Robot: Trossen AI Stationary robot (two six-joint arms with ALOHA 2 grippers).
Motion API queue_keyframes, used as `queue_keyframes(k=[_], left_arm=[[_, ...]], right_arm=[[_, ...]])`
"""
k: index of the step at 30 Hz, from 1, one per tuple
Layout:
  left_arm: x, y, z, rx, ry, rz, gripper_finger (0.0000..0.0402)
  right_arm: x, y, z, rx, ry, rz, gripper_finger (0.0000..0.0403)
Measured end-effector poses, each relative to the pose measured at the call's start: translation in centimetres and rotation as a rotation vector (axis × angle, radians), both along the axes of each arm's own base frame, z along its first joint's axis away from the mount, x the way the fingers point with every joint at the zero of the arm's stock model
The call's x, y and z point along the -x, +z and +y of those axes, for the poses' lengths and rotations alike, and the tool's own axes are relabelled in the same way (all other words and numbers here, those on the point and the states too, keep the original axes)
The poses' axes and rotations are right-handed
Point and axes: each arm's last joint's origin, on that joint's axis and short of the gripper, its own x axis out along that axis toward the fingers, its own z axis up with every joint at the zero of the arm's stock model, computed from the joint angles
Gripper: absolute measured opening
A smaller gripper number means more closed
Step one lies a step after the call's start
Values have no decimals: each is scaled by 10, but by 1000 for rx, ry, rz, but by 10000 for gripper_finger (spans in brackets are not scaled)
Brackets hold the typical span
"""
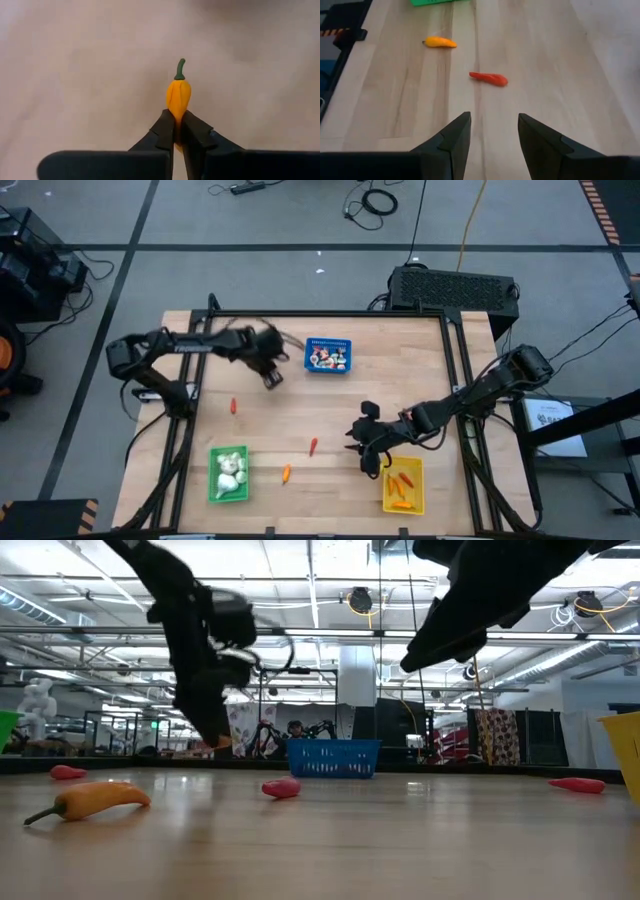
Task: Sort produce into baskets
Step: Put the yellow chili pepper into the yellow bin
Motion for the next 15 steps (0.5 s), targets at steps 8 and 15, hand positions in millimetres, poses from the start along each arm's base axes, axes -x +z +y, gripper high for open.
queue_keyframes(k=[8,15], left_arm=[[-58,9,-110,-60,-415,-290,22],[-100,9,-196,-143,-667,-754,22]], right_arm=[[11,4,1,-186,-5,108,155],[39,18,-8,-282,-134,251,155]])
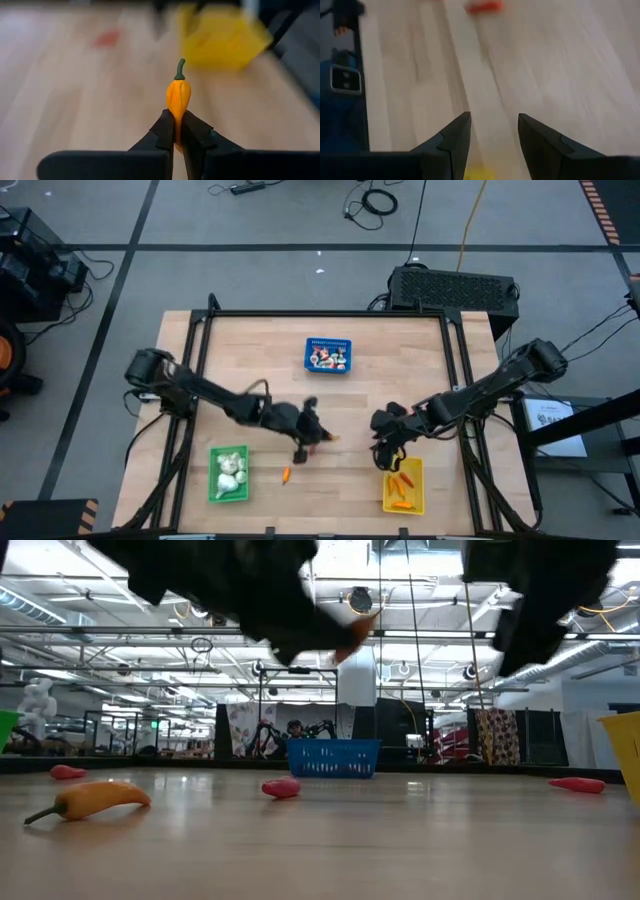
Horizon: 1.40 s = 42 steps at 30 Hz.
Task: Sort produce into baskets
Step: Put the yellow chili pepper into the yellow bin, then put the orange chili pepper into the yellow bin
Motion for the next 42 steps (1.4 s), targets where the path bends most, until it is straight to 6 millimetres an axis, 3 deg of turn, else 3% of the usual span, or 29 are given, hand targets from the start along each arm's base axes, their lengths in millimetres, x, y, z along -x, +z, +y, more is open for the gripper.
queue_keyframes(k=[6,9,17,24,33,42], left_arm=[[-32,-20,-42,46,-97,-299,22],[-59,-30,-59,48,-121,-371,22],[-144,-44,-99,64,-219,-337,22],[-186,-39,-106,-34,-187,-303,22],[-190,-47,-107,-63,-193,-187,27],[-188,-42,-106,-99,-202,-175,127]], right_arm=[[29,21,-7,-151,-100,94,155],[39,33,-4,-214,-107,62,155],[56,45,1,-267,-111,54,155],[67,42,-1,-247,-148,141,155],[71,38,-6,-144,-140,164,155],[74,36,-8,-85,-105,184,155]])
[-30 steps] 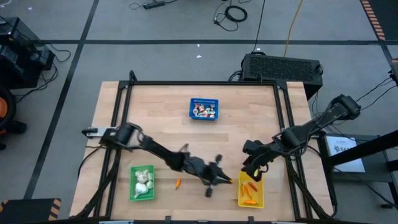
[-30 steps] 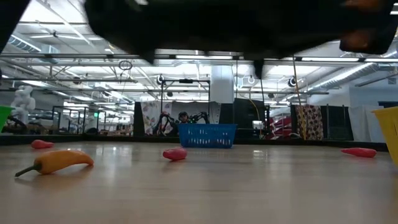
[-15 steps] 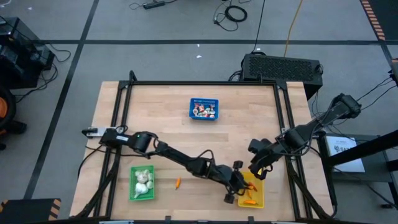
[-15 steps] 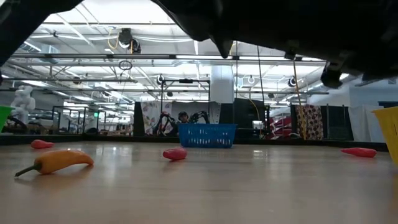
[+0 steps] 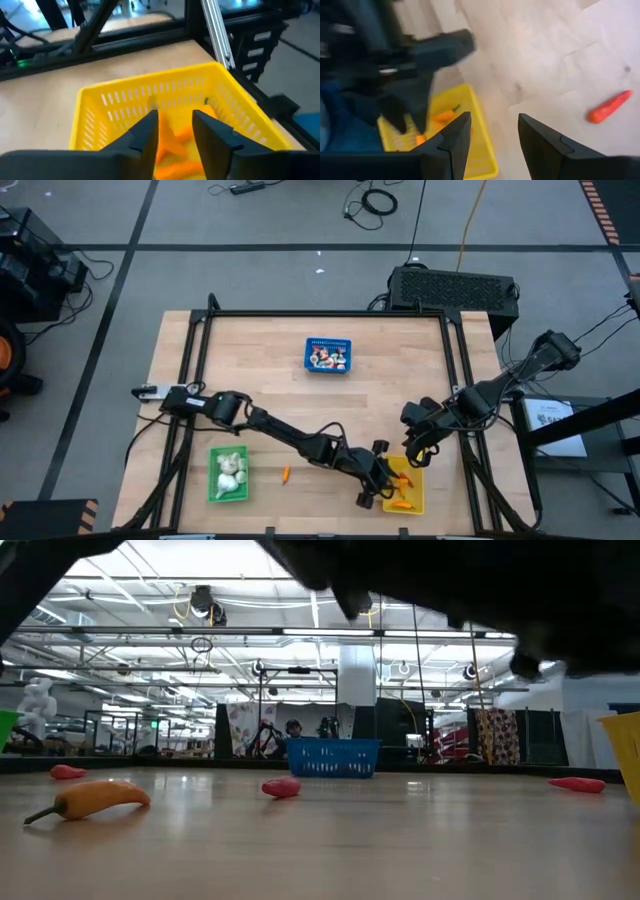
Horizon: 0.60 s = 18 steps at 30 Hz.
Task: Sort produce into baskets
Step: Put the orange chili pepper into the yellow bin
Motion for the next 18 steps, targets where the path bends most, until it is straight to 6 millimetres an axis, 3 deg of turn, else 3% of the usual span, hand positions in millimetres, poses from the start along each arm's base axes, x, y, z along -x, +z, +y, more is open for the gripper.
queue_keyframes(k=[2,6,9,14,18], left_arm=[[2,10,0,-19,-6,8,140],[17,54,6,-131,-15,57,145],[38,80,16,-241,59,204,145],[84,93,37,-466,215,546,145],[141,93,58,-635,431,713,145]], right_arm=[[1,-1,-1,27,-6,-1,155],[-1,0,-3,131,19,-48,155],[-2,0,-5,236,55,-88,155],[-9,1,-5,368,175,-156,155],[-28,-4,2,441,313,-231,155]])
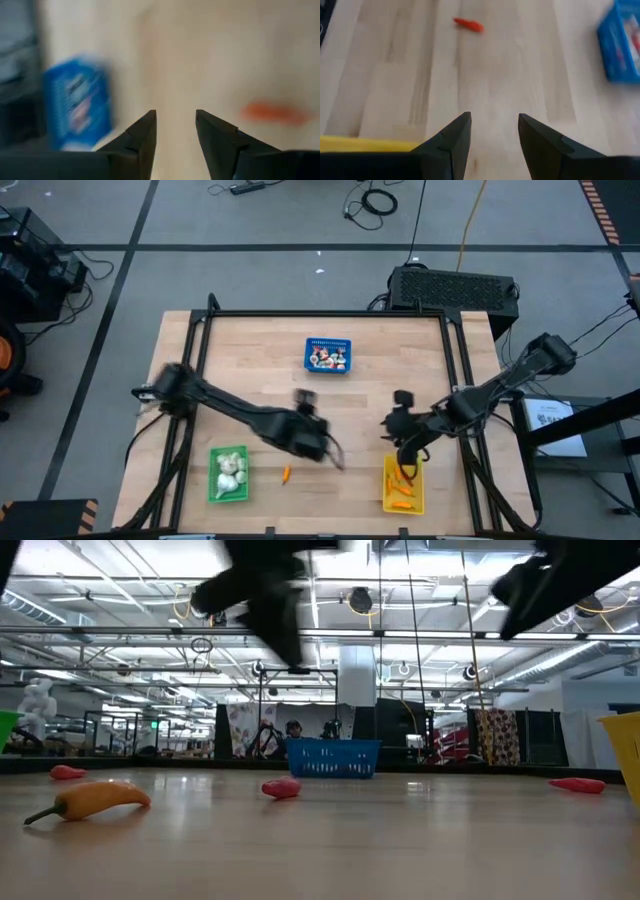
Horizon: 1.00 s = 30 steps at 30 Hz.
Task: Sort produce into baskets
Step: Put the orange chili pepper into the yellow bin
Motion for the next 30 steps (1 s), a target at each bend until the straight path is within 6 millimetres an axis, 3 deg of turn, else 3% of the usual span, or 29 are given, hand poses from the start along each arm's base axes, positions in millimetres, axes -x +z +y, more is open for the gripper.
queue_keyframes(k=[5,9,15,19,24,30], left_arm=[[82,9,31,-189,193,-131,145],[139,14,59,-132,308,-237,145],[204,6,90,5,415,-472,145],[229,-14,97,88,388,-667,145],[242,-37,103,116,325,-896,145],[246,-33,113,110,279,-1011,145]], right_arm=[[-40,-19,10,130,174,-93,155],[-80,-36,13,236,293,-233,155],[-128,-62,9,118,450,-397,155],[-154,-72,9,95,529,-317,155],[-188,-75,8,136,598,-127,155],[-224,-79,-6,104,652,9,155]])
